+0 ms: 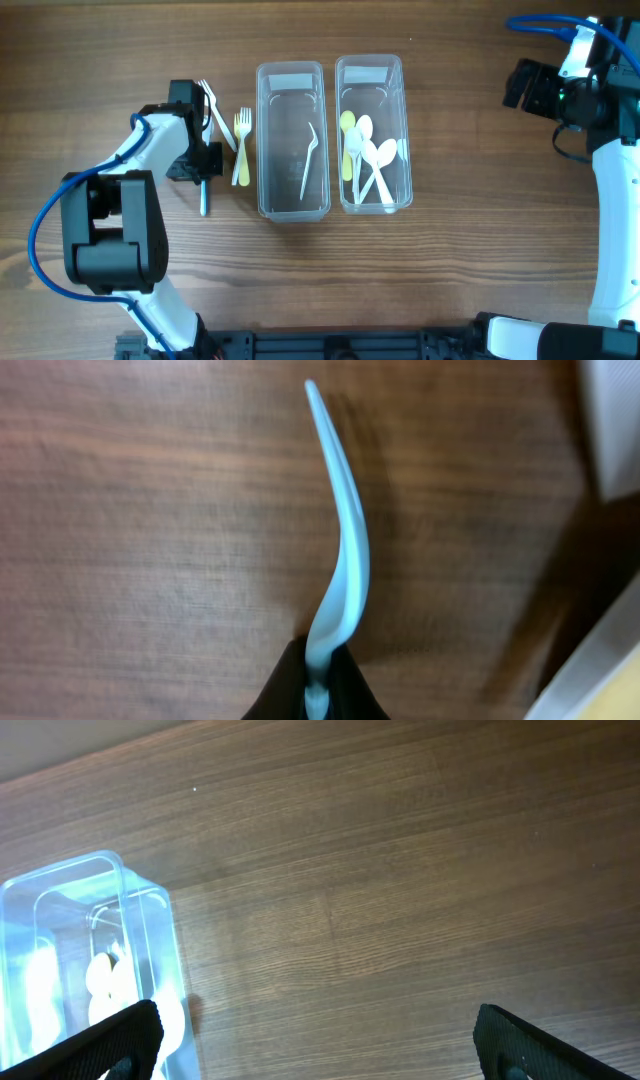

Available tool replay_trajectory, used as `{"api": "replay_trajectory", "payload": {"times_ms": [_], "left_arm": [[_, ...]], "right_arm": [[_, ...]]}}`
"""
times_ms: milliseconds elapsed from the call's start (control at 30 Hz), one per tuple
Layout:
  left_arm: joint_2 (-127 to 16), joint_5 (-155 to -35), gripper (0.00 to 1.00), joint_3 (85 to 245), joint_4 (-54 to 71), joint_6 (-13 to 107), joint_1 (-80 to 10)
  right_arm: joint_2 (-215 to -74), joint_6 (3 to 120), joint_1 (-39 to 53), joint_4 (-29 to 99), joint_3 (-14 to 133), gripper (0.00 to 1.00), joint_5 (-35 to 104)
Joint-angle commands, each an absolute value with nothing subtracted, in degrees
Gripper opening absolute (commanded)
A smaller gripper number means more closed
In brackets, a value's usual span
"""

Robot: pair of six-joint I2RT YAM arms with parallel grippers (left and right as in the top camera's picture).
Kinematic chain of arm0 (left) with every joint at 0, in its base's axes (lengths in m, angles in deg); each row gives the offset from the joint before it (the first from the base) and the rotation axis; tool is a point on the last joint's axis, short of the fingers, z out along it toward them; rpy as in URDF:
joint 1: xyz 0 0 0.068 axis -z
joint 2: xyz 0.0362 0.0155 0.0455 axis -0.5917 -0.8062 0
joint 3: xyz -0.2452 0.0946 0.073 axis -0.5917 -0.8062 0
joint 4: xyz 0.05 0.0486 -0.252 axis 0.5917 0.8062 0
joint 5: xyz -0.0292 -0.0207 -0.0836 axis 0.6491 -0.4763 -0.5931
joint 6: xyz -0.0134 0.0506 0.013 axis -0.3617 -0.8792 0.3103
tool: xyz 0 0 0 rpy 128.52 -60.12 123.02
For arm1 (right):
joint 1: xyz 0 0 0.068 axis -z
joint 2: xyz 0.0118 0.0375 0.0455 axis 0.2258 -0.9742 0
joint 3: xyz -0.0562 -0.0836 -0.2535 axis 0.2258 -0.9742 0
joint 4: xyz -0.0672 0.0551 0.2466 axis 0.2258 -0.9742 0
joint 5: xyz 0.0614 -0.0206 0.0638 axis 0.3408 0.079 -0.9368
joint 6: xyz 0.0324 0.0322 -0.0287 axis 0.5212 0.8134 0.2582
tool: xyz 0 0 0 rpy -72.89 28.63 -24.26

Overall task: Pack container
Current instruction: 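Return the left gripper to the forks and grasp the light blue fork, then place the light blue fork into the left container and release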

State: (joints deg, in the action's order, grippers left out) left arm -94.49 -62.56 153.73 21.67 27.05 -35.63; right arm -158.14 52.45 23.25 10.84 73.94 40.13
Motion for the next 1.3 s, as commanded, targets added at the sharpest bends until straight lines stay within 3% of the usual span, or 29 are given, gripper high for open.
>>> {"api": "replay_trajectory", "payload": {"times_ms": [0, 167, 367, 533, 733, 800, 900, 933, 967, 1000, 1033, 1100, 1133, 1267], "left_arm": [[-91.3, -63.4, 0.04, 157.5, 26.1, 28.0, -35.7], [-80.1, -66.5, 0.04, 169.2, 38.0, 30.9, -31.8], [-72.4, -67.9, 0.04, 171.0, 32.6, 38.4, -17.4], [-80.8, -64.7, 0.04, 170.4, 25.4, 44.9, -8.8], [-95.4, -68.2, 0.10, 170.5, 21.7, 45.7, -7.7], [-96.9, -68.2, 0.18, 170.5, 21.7, 45.7, -7.7], [-95.2, -68.2, 0.40, 171.8, 22.9, 45.7, -7.8], [-93.7, -68.2, 0.61, 173.2, 23.9, 45.7, -7.9], [-92.4, -68.1, 0.73, 174.2, 24.7, 45.6, -8.0], [-90.9, -68.1, 0.76, 175.3, 25.5, 45.3, -8.2], [-89.3, -68.1, 0.70, 176.0, 26.0, 44.4, -8.5], [-85.8, -65.2, 0.47, 176.2, 26.0, 42.1, -9.5], [-84.0, -60.7, 0.43, 176.2, 26.0, 43.0, -10.7], [-83.3, -54.8, 0.49, 176.2, 25.9, 53.8, -16.6]], "right_arm": [[-158.7, 52.1, 23.3, 10.9, 74.0, 1.00, 40.5], [-158.7, 52.1, 23.3, 10.9, 74.0, 0.99, 40.5], [-158.7, 52.1, 23.3, 10.9, 74.0, 1.00, 40.5], [-158.7, 52.1, 23.3, 10.9, 74.0, 0.99, 40.5], [-158.7, 52.1, 23.3, 10.9, 74.0, 1.00, 40.5], [-158.7, 52.1, 23.3, 10.9, 74.0, 1.00, 40.5], [-158.7, 52.1, 23.3, 10.9, 74.0, 1.00, 40.5], [-158.7, 52.1, 23.3, 10.9, 74.0, 1.00, 40.5], [-158.7, 52.1, 23.3, 10.9, 74.0, 1.00, 40.5], [-158.7, 52.1, 23.3, 10.9, 74.0, 0.99, 40.5], [-158.7, 52.1, 23.3, 10.9, 74.0, 1.00, 40.5], [-158.7, 52.1, 23.3, 10.9, 74.0, 1.00, 40.5], [-158.7, 52.1, 23.3, 10.9, 74.0, 1.00, 40.5], [-158.7, 52.1, 23.3, 10.9, 74.0, 1.00, 40.5]]}}
